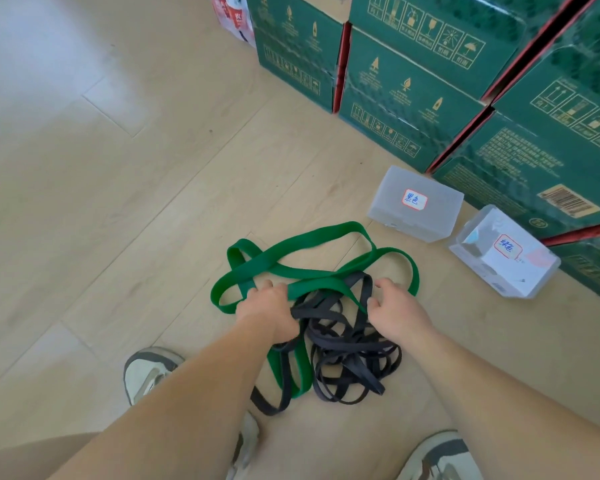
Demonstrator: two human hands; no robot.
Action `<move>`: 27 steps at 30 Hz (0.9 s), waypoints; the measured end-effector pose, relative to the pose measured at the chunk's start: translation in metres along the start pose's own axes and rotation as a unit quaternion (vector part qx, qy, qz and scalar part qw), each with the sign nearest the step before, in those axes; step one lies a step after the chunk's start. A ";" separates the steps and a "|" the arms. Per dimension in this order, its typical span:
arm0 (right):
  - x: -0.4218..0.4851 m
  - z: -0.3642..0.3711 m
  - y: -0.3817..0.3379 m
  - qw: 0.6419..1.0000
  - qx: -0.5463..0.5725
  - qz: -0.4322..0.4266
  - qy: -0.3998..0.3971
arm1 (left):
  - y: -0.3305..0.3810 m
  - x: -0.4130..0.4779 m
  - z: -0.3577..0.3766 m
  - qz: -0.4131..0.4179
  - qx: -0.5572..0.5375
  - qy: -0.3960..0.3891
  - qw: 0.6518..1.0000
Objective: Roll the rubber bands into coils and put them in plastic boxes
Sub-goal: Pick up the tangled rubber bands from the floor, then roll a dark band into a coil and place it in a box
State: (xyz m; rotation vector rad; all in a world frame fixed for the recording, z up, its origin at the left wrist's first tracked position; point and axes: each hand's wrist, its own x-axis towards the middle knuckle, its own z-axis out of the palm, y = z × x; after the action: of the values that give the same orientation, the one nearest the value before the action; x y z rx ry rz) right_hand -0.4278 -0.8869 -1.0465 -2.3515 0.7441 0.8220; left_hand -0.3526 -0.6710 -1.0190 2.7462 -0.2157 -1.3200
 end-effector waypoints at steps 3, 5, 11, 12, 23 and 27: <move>0.020 0.003 -0.006 0.999 -0.011 -0.007 -0.033 | 0.003 0.006 -0.002 0.024 -0.160 0.045 0.986; 0.030 0.008 -0.009 0.998 0.009 -0.019 -0.051 | 0.012 0.010 -0.004 0.030 -0.201 0.056 0.978; 0.047 0.022 -0.010 0.997 0.066 -0.033 0.028 | 0.033 0.013 0.002 0.057 -0.227 0.035 0.972; 0.047 0.023 -0.010 0.995 0.093 -0.028 0.020 | 0.033 0.013 0.002 0.060 -0.220 0.035 0.973; -0.029 -0.069 -0.070 0.986 -0.043 -0.155 -0.053 | 0.052 -0.028 -0.052 0.194 -0.137 -0.042 0.970; -0.078 -0.135 -0.101 0.978 -0.032 -0.205 -0.006 | 0.072 -0.070 -0.100 0.232 -0.111 0.026 0.966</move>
State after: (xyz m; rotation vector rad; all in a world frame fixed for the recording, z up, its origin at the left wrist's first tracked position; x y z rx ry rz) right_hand -0.3630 -0.8769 -0.8726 -2.4326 0.2132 0.6839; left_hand -0.3239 -0.7289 -0.8931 2.3438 -0.6213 -1.0705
